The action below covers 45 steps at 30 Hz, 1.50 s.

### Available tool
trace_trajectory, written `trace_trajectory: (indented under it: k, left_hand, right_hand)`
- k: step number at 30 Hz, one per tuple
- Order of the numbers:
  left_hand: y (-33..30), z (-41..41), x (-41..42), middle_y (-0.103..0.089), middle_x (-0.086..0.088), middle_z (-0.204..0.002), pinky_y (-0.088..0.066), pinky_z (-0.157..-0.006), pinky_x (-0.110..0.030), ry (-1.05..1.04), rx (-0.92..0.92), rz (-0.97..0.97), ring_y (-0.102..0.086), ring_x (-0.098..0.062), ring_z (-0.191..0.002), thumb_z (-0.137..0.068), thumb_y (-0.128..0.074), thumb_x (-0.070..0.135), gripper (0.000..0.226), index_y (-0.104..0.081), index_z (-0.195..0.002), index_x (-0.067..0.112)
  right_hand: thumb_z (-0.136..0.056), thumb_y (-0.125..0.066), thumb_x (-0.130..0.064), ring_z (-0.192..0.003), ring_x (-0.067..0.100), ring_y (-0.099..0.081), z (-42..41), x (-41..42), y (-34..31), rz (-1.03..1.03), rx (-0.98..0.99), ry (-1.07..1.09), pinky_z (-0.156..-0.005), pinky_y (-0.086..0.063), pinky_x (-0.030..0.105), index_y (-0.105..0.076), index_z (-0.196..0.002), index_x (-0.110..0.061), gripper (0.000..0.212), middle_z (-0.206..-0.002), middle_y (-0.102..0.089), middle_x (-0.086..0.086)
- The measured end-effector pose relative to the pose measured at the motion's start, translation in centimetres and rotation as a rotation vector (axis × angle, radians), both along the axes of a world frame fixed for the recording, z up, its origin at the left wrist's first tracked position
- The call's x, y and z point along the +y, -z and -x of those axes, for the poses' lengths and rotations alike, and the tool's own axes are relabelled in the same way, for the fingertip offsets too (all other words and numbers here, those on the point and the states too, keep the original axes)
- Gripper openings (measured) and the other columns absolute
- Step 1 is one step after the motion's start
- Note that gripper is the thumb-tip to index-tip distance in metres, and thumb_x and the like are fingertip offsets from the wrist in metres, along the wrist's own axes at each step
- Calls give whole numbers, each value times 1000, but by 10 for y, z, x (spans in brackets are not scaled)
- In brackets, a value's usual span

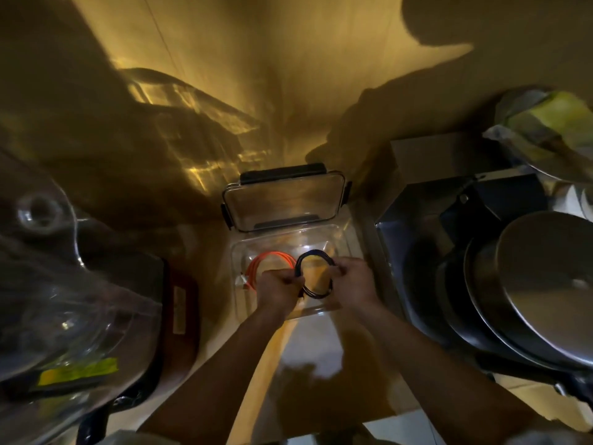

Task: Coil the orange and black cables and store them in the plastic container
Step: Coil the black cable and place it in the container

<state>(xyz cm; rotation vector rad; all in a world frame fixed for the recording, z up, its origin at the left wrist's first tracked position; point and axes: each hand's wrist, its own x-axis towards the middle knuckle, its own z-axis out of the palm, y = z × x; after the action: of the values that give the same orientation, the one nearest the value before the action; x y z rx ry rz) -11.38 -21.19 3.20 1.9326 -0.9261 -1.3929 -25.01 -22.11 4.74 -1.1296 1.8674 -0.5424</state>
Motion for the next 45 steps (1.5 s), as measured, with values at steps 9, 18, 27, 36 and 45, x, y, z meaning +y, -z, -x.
trace_trajectory:
  k: [9, 18, 27, 36, 45]
  left_hand:
    - [40, 20, -29, -69, -15, -74, -55, -59, -29, -75, -89, -17, -67, -28, -66, -75, -74, -4, 14, -69, -71, 8]
    - [64, 31, -45, -64, -23, -74, -38, -38, -11, -55, -69, 1, -55, -14, -51, -77, -67, -12, 9, -64, -83, -16]
    - [81, 28, -51, -63, -19, -75, -41, -46, -9, -35, -38, -2, -57, -22, -62, -81, -61, -13, 7, -64, -87, -15]
    - [84, 25, -53, -69, -15, -78, -45, -44, -12, -48, -80, -6, -66, -19, -65, -73, -72, -3, 12, -64, -77, 5]
    - [78, 23, -51, -67, -15, -76, -51, -49, -19, -49, -65, 30, -66, -27, -67, -77, -66, -9, 23, -57, -72, 12]
  right_hand:
    - [-86, -53, 1, -111, 33, -61, -8, -25, 24, -220, 192, -166, -75, -43, 28, -53, -121, -3, 36, -118, -64, 17]
    - [-90, -58, -12, -122, 34, -54, -13, -35, 35, -272, 136, -147, -90, -46, 34, -36, -138, 0, 54, -133, -55, 20]
    - [-94, -53, -15, -144, 35, -31, -17, -31, 29, -258, 188, -352, -110, -36, 36, 6, -153, -1, 84, -163, -6, 19]
    - [-93, -55, -15, -149, 27, 21, -14, -16, 24, -132, 347, -538, -122, -3, 38, 15, -153, -6, 92, -159, 32, 8]
    - [-93, -56, -23, -151, 32, 11, -5, -15, 42, -171, 410, -653, -124, -5, 40, -3, -154, -2, 83, -163, 11, 18]
